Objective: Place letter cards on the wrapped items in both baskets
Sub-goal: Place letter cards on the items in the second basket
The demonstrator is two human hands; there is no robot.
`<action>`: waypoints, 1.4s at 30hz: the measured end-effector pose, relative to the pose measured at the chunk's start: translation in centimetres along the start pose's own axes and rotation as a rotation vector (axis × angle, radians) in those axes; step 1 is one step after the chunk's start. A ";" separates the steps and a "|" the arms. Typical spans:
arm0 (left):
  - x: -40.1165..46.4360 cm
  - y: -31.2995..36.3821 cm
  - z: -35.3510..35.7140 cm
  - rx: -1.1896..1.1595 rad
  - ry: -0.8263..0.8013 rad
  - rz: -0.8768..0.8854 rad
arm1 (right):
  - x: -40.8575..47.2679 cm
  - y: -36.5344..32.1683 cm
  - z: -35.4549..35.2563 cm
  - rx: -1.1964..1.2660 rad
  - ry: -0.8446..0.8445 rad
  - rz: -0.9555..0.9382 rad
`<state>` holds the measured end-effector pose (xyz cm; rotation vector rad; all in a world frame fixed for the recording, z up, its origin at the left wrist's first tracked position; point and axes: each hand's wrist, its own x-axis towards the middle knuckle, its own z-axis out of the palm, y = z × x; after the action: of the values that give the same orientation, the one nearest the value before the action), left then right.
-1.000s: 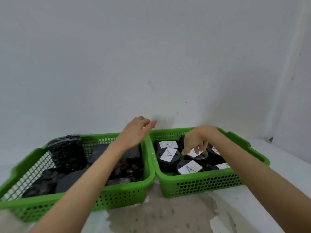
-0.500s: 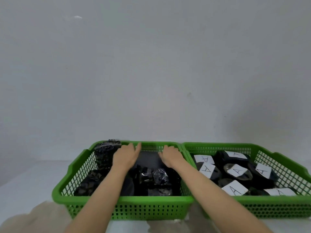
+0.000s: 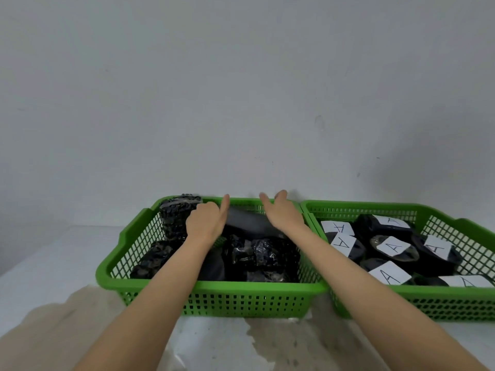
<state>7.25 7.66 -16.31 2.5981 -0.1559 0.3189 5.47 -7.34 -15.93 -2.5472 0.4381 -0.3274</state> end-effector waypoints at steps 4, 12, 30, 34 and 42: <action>-0.3 0.3 0.1 -0.018 0.035 0.000 | -0.4 -0.2 0.4 -0.196 0.027 0.006; 1.2 0.3 0.6 -0.402 -0.122 0.003 | -0.4 -0.3 0.4 -0.247 -0.103 0.052; 1.8 0.4 -0.3 -1.117 0.077 -0.069 | 0.2 -0.8 -0.9 0.280 0.299 -0.031; 1.8 0.4 -0.9 -1.393 0.140 -0.164 | 0.3 -1.0 -1.3 0.680 0.252 0.004; 1.7 0.3 -0.8 -1.156 0.195 -0.056 | 0.1 -0.9 -2.3 1.064 0.346 -0.011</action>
<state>8.70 7.73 -15.03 1.4197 -0.1383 0.3235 5.08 -7.65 -13.54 -1.4547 0.2587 -0.7665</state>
